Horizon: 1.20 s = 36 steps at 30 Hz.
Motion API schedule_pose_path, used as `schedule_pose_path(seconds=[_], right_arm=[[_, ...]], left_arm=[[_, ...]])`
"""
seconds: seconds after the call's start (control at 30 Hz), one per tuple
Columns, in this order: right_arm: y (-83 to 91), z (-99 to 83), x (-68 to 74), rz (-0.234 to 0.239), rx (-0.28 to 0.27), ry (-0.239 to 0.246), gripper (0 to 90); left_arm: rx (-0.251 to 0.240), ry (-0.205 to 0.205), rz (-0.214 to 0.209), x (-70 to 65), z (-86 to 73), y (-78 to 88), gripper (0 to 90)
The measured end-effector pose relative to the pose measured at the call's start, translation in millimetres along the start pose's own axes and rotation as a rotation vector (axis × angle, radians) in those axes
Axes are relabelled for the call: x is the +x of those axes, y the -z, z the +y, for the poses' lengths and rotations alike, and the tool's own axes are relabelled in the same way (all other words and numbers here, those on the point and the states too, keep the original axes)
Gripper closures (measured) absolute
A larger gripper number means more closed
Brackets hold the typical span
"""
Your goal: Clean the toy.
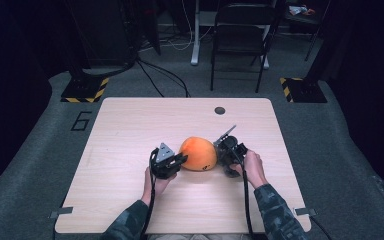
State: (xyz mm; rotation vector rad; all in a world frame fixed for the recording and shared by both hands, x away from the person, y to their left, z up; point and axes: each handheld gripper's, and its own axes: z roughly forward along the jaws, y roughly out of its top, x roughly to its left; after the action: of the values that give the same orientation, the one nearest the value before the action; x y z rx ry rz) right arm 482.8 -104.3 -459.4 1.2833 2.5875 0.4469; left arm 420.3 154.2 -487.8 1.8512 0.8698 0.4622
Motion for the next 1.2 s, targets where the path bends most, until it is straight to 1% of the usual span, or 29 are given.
schedule_pose_path(seconds=[0.03, 0.07, 0.1, 0.13, 0.2, 0.23, 0.27, 0.3, 0.33, 0.37, 0.4, 0.43, 0.47, 0.5, 0.53, 0.57, 0.6, 0.67, 0.73, 0.8, 0.83, 0.87, 0.9, 0.93, 0.97, 1.03, 1.13, 1.17, 1.2], right_arm=[[8.1, 0.5, -1.4, -0.011, -0.022, -0.009, 74.6], [18.2, 1.5, -2.7, -0.009, -0.056, -0.018, 74.6], [26.7, 2.5, -2.9, 0.0, -0.095, -0.014, 74.6], [32.7, 3.1, -1.4, -0.004, -0.123, -0.006, 74.6], [44.4, 5.8, 5.7, 0.012, -0.148, 0.02, 74.6], [50.4, 7.5, 12.4, 0.024, -0.165, 0.043, 74.6], [52.5, 8.8, 19.5, 0.041, -0.158, 0.057, 74.5], [51.9, 10.2, 26.0, 0.061, -0.14, 0.078, 74.5], [49.2, 11.3, 32.1, 0.058, -0.131, 0.101, 74.4], [44.3, 12.2, 37.7, 0.034, -0.118, 0.118, 74.4], [40.6, 12.8, 39.3, 0.02, -0.113, 0.123, 74.5], [36.8, 12.6, 40.3, 0.011, -0.103, 0.112, 74.5], [34.4, 12.2, 39.0, 0.009, -0.105, 0.114, 74.5], [30.7, 10.9, 36.9, 0.008, -0.118, 0.102, 74.6], [28.6, 10.0, 33.7, 0.009, -0.121, 0.106, 74.6], [27.6, 9.1, 30.2, 0.012, -0.119, 0.1, 74.6], [26.4, 7.9, 27.8, 0.021, -0.129, 0.077, 74.6], [23.9, 6.9, 22.6, 0.021, -0.135, 0.077, 74.6], [22.5, 5.9, 21.5, 0.032, -0.144, 0.064, 74.6], [22.7, 6.5, 20.9, 0.032, -0.146, 0.076, 74.6], [23.3, 6.4, 22.3, 0.029, -0.141, 0.066, 74.5], [23.4, 6.8, 21.7, 0.028, -0.145, 0.077, 74.5], [24.9, 7.1, 22.2, 0.028, -0.145, 0.065, 74.5], [26.5, 7.6, 21.6, 0.026, -0.152, 0.071, 74.5], [30.3, 8.1, 21.7, 0.022, -0.144, 0.064, 74.6], [35.4, 8.8, 21.0, 0.008, -0.164, 0.078, 74.6], [45.8, 9.7, 22.0, 0.0, -0.186, 0.078, 74.5], [49.8, 9.7, 22.5, 0.001, -0.202, 0.084, 74.6], [54.0, 9.9, 24.0, 0.011, -0.215, 0.076, 74.6]], left_arm=[[-0.002, 0.009, -0.002, 0.6, -0.3, -0.1, 79.1], [0.002, 0.007, -0.004, 1.3, -0.2, 0.3, 78.8], [-0.002, 0.011, -0.002, 1.2, -0.4, -0.1, 78.7], [-0.002, 0.01, -0.003, 1.2, -0.4, -0.2, 78.6], [0.002, 0.007, -0.002, 1.1, -0.2, 0.1, 78.3], [0.003, 0.006, -0.003, 1.2, -0.1, 0.2, 78.2], [0.004, 0.006, -0.003, 1.2, 0.0, 0.3, 78.0], [-0.005, 0.009, 0.006, 0.6, -0.3, -0.3, 77.8], [-0.005, 0.008, 0.009, 0.7, -0.2, -0.3, 77.2], [0.004, 0.005, 0.0, 1.4, 0.2, 0.6, 75.6], [0.002, 0.005, 0.001, 1.2, 0.4, 0.6, 74.1], [0.002, 0.007, 0.005, 0.7, 0.8, 0.5, 71.4], [0.007, 0.0, 0.007, 0.6, 2.0, 0.7, 66.5], [0.017, 0.003, 0.007, 0.1, 2.5, 0.4, 60.8], [0.02, 0.007, 0.014, -0.2, 2.3, -1.3, 54.9], [0.032, 0.008, 0.018, -0.2, 1.6, -3.0, 51.3], [0.048, 0.007, 0.02, 0.0, 0.9, -4.8, 48.5], [0.069, 0.005, 0.017, -0.2, -0.8, -7.8, 45.9], [0.074, -0.007, 0.026, -1.3, -1.9, -9.9, 49.4], [0.07, -0.016, 0.03, -2.4, -3.4, -11.2, 58.8], [0.077, -0.025, 0.029, -2.5, -3.6, -10.4, 64.3], [0.068, -0.024, 0.032, -2.6, -3.8, -10.3, 69.8], [0.071, -0.032, 0.035, -2.5, -3.4, -9.1, 74.1], [0.054, -0.034, 0.046, -3.7, -3.4, -8.8, 77.0], [0.059, -0.045, 0.045, -3.3, -2.6, -7.7, 79.3], [0.046, -0.062, 0.056, -4.0, -1.3, -5.7, 81.7], [0.033, -0.087, 0.057, -6.4, 1.6, -2.2, 83.5], [0.028, -0.109, 0.063, -8.2, 3.0, -1.2, 83.6], [0.021, -0.127, 0.064, -10.9, 4.3, 0.0, 83.8]])
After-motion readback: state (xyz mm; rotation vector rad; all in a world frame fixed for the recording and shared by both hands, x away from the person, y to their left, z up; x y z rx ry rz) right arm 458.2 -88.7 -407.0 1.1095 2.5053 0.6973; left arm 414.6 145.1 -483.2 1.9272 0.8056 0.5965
